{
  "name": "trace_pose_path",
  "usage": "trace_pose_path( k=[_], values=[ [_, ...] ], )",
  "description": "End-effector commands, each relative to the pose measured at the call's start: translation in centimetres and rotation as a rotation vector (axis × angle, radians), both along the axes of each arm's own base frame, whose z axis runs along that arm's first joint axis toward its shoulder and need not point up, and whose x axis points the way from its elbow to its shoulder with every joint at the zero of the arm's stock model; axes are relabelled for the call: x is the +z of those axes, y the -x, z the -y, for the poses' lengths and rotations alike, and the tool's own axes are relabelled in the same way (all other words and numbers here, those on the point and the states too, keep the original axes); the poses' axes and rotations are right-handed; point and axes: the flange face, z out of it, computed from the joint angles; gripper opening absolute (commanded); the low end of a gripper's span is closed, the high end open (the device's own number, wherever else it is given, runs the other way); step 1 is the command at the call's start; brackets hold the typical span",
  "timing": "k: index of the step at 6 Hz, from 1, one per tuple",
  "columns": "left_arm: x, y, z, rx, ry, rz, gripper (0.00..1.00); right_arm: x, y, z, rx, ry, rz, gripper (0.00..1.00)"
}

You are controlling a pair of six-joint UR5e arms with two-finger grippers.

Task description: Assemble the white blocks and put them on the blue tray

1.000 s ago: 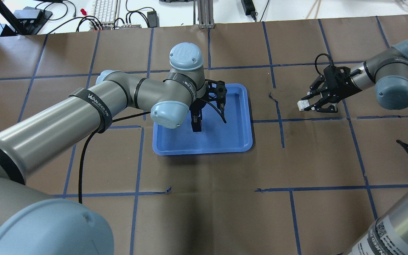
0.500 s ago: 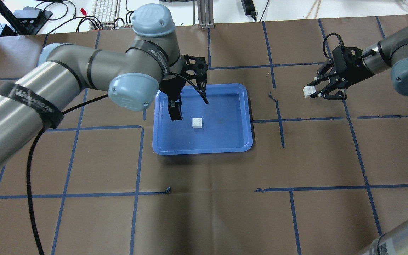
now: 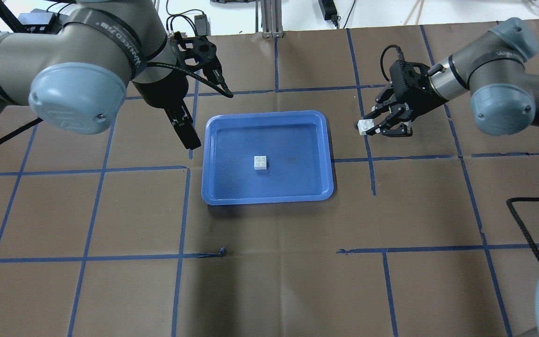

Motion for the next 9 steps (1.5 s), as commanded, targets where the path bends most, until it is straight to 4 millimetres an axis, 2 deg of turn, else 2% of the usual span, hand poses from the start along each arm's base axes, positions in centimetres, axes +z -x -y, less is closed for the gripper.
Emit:
trace_pose_path(
  k=[1, 2, 3, 4, 5, 6, 7, 9],
  values=[
    [4.0, -1.1, -2.2, 0.281, 0.040, -0.010, 0.99, 0.5, -8.1, -1.0, -0.070, -0.006, 0.012, 0.24],
    [5.2, -3.6, -2.9, 0.356, 0.028, -0.006, 0.99, -0.1, -11.0, -1.6, -0.122, 0.005, 0.017, 0.24],
    [6.8, -5.8, -3.6, 0.549, 0.044, -0.018, 0.99, -1.4, -13.3, -2.3, -0.138, 0.020, 0.029, 0.24],
    [6.8, -5.7, -3.7, 0.642, 0.048, -0.024, 0.99, -2.9, -16.0, -2.7, -0.133, 0.025, 0.038, 0.24],
    [6.8, -5.7, -3.5, 0.646, 0.052, -0.027, 0.99, -4.9, -17.1, -2.5, -0.121, 0.025, 0.038, 0.24],
    [6.8, -5.8, -3.5, 0.648, 0.053, -0.029, 0.99, -7.1, -17.1, -2.1, -0.121, 0.026, 0.035, 0.24],
    [6.7, -5.8, -3.4, 0.648, 0.053, -0.029, 0.99, -8.3, -17.1, -1.9, -0.121, 0.026, 0.035, 0.24],
    [6.9, -5.9, -3.4, 0.651, 0.056, -0.030, 0.99, -8.7, -17.3, -2.0, -0.120, 0.012, 0.035, 0.25]
  ],
)
